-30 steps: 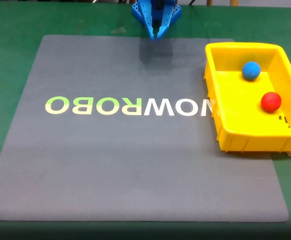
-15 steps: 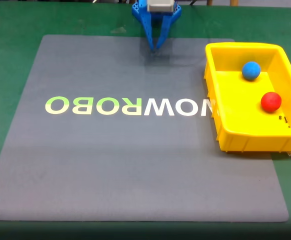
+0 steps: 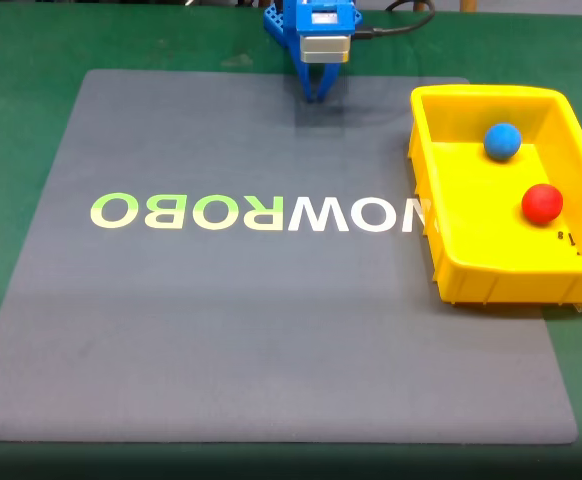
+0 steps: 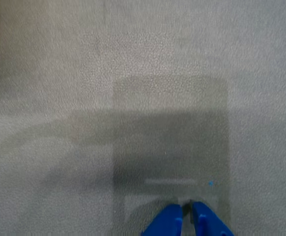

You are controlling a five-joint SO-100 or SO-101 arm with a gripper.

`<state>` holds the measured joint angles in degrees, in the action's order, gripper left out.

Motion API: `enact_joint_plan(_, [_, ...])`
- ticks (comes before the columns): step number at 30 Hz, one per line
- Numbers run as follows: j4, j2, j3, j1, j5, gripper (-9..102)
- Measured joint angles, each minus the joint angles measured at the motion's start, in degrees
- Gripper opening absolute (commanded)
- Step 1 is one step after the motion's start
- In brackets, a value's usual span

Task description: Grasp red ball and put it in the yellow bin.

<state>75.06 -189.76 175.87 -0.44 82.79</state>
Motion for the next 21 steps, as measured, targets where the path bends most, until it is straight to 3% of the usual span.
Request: enact_joint_plan(21, [0.7, 0.0, 0.0, 0.8, 0.0, 0])
